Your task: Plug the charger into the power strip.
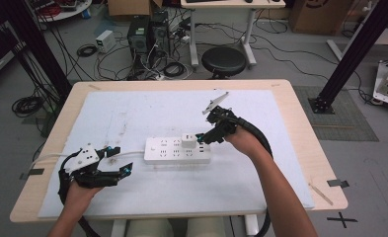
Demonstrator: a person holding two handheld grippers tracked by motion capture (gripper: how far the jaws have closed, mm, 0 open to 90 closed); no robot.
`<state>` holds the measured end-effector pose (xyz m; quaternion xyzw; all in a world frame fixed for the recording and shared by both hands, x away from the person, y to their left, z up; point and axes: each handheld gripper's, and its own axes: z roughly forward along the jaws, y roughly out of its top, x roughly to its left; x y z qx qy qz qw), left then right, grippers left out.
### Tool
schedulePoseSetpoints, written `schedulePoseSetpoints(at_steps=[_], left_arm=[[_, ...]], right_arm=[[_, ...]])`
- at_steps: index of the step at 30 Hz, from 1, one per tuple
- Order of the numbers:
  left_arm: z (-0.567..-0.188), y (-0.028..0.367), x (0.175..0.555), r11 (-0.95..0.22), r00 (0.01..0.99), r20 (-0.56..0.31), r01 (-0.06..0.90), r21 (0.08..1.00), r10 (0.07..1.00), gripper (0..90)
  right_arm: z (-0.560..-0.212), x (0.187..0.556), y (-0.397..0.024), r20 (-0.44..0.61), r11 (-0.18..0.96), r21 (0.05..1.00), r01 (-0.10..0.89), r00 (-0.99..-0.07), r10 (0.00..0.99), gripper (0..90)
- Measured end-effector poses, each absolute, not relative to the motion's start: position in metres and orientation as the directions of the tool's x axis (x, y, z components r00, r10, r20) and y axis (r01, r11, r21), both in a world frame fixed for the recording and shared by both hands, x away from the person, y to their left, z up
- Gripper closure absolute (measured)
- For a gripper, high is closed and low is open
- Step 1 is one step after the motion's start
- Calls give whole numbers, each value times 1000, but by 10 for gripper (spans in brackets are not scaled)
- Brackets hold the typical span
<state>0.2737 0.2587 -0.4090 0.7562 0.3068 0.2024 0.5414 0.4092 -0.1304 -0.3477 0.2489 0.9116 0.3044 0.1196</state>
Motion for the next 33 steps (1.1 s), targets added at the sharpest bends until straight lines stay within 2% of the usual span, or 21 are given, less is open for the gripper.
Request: schedulePoseSetpoints(at_steps=[7,10,33], left_arm=[[-409,257,275,-224,734,-27,242,944,679,256],[-408,257,275,-226,736,-23,236,945,676,255],[-402,263,278,-189,727,-30,218,957,686,255]], right_arm=[[-350,395,-164,-29,609,668,428,-803,596,178],[-355,386,-176,-31,577,689,439,-778,628,129],[-395,319,-233,8,387,810,440,-669,743,130]])
